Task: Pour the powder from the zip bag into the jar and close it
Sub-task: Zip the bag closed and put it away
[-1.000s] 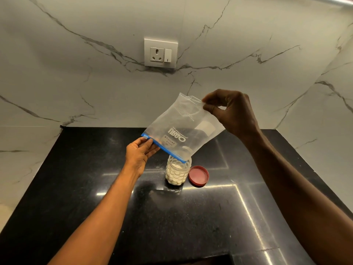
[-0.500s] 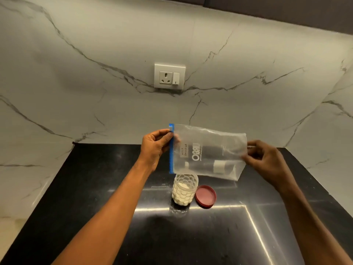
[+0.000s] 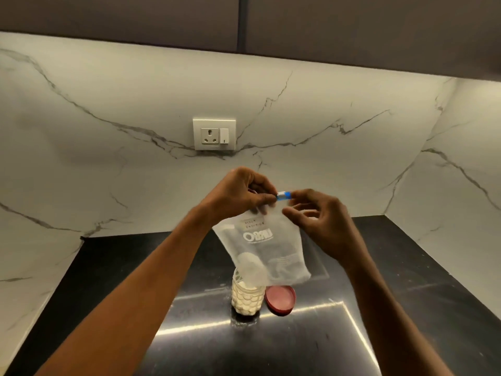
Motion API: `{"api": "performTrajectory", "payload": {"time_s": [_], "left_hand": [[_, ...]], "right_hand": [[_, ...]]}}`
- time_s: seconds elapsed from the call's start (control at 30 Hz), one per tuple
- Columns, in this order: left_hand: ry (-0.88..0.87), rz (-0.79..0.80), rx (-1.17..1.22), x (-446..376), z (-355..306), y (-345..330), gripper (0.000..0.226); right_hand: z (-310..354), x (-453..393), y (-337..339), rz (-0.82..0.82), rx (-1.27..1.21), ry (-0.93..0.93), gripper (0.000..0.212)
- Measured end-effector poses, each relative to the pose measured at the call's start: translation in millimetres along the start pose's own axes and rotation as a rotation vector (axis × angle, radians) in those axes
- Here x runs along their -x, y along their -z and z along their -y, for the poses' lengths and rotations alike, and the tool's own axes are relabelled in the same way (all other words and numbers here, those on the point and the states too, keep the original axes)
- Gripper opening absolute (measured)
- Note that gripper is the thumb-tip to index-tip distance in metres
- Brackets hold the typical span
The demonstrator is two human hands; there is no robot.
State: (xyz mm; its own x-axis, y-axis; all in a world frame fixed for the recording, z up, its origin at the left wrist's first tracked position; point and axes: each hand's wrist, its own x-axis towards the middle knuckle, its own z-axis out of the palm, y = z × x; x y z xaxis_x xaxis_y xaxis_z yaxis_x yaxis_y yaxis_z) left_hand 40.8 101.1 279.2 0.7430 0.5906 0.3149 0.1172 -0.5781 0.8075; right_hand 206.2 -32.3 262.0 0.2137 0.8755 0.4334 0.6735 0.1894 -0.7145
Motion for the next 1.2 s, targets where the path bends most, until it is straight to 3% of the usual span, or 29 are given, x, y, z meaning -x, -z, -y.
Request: {"api": "performTrajectory", "payload": {"time_s": [0.1, 0.47, 1.2], "left_hand": [[-0.046, 0.024, -0.114, 1.5, -7.0, 5.2, 0.008], [-0.04, 0.043, -0.129, 9.8, -14.3, 13.8, 0.018], [-0.119, 0.02, -0.255, 1.5, -16.2, 6.5, 0.018]], "right_hand": [[4.6, -4.3, -15.1, -0.054, -0.134, 0.028, 0.016], [1.2, -4.3, -31.8, -0.12, -0.438, -0.042, 0.015], [6.7, -1.6, -35.1, -0.29, -0.336, -0.108, 0.008]]}}
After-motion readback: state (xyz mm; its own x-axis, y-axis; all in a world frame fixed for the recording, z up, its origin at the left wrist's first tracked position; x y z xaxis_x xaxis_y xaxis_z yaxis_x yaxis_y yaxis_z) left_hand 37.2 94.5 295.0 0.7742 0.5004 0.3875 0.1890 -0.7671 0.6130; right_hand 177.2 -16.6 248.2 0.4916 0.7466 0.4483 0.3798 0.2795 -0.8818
